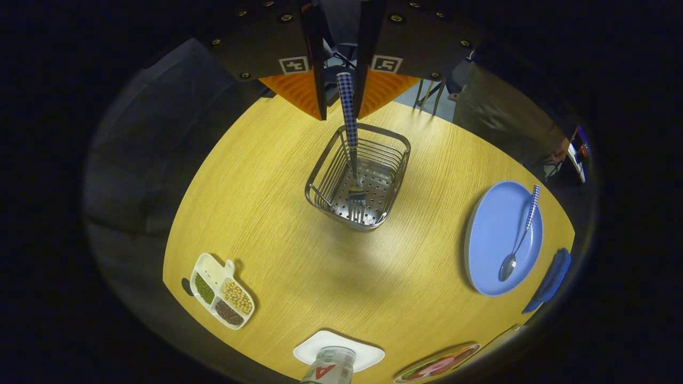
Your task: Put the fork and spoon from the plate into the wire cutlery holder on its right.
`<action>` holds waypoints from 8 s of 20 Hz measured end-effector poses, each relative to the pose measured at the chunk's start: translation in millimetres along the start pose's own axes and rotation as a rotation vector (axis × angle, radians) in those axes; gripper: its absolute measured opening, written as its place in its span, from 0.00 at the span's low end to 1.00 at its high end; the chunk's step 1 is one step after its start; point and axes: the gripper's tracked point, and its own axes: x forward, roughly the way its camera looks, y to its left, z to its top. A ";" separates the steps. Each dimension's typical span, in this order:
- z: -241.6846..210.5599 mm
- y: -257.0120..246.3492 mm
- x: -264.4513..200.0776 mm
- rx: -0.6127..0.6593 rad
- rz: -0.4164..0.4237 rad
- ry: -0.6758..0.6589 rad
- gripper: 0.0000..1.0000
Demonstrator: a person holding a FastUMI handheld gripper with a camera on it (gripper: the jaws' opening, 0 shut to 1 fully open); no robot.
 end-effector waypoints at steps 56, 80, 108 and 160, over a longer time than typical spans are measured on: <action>101.6 329.4 28.4 0.177 0.329 -0.239 0.28; 59.5 263.8 23.9 -0.055 0.182 -0.156 0.03; -13.7 144.6 -37.3 -0.064 0.128 -0.107 0.03; -14.5 28.2 4.4 0.097 0.110 0.402 0.11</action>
